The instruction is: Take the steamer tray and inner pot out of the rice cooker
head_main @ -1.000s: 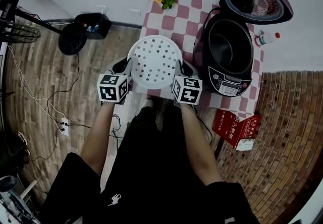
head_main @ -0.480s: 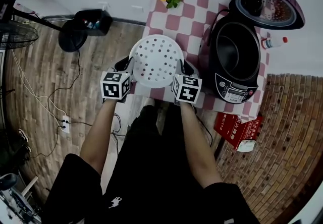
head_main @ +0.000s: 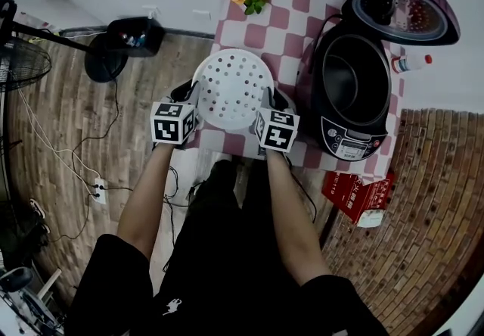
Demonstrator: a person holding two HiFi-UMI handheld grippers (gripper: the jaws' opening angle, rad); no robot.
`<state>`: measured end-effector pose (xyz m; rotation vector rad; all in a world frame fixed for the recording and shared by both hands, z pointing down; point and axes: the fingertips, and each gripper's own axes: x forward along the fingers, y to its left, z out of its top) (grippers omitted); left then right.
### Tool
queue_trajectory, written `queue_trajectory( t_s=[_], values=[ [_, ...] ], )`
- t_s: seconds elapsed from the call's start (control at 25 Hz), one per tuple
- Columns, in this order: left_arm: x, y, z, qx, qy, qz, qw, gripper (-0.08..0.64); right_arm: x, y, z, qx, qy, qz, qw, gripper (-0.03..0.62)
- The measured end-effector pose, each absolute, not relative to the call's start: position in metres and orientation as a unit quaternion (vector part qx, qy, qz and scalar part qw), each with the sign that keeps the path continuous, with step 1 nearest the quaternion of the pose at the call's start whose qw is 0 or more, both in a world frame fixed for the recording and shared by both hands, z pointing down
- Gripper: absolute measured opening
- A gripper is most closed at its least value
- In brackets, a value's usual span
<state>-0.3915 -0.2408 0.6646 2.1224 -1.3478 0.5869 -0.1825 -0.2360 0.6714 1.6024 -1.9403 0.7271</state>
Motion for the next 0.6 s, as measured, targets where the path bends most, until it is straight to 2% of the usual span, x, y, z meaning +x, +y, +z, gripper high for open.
queue_trajectory(
  t_s=[0.6],
  values=[
    [-0.39,-0.263,0.681,0.785,-0.499,0.24,0.278,0.051,-0.184,-0.255,0.682,0.597,-0.707,0.263,0.275,0.038]
  ],
)
